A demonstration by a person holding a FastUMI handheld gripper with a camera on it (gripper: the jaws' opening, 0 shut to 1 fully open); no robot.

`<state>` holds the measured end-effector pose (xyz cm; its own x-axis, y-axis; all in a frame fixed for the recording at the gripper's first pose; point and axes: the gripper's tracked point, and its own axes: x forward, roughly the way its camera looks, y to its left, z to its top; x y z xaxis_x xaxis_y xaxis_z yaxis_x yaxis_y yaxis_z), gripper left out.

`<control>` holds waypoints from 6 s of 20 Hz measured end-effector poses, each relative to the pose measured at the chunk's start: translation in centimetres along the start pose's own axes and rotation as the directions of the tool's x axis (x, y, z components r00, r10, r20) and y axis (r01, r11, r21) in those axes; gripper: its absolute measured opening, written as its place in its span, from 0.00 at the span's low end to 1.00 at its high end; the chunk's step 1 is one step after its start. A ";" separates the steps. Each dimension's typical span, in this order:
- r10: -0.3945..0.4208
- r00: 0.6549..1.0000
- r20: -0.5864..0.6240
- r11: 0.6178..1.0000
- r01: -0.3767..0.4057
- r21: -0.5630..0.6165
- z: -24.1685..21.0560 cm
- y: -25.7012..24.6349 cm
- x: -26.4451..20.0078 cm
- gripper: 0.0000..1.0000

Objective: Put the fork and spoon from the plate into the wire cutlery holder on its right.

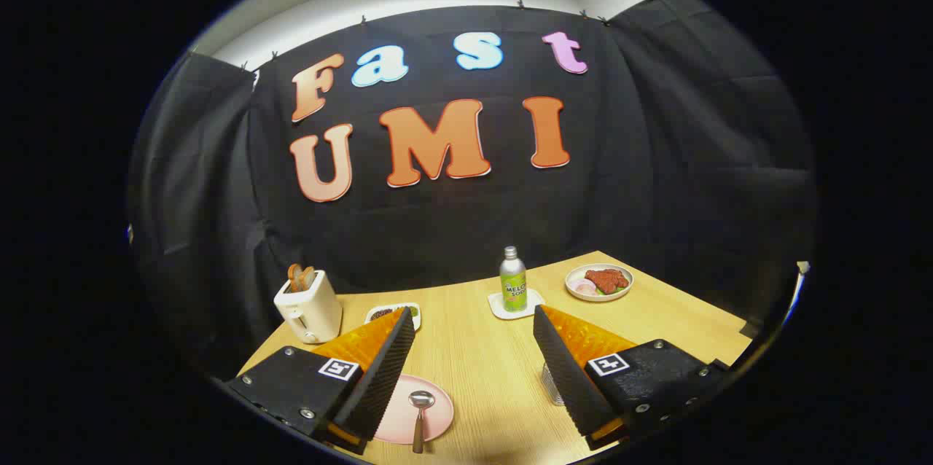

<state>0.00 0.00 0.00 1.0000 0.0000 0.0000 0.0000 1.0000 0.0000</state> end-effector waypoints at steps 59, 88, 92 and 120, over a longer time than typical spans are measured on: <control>0.043 0.836 -0.547 0.976 -0.151 -0.155 -26.0 8.1 3.5 0.22; -0.017 0.794 -0.608 0.983 -0.100 -0.157 -8.0 -6.8 -0.8 0.02; -0.062 0.771 -0.634 0.980 -0.074 -0.185 -7.7 -9.3 -0.6 0.02; -0.168 0.455 -0.875 0.972 -0.074 -0.225 -14.6 -14.1 5.0 0.04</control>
<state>5.01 -14.12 -14.58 0.4549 -0.1678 -0.8746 -0.0740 0.9716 -0.2249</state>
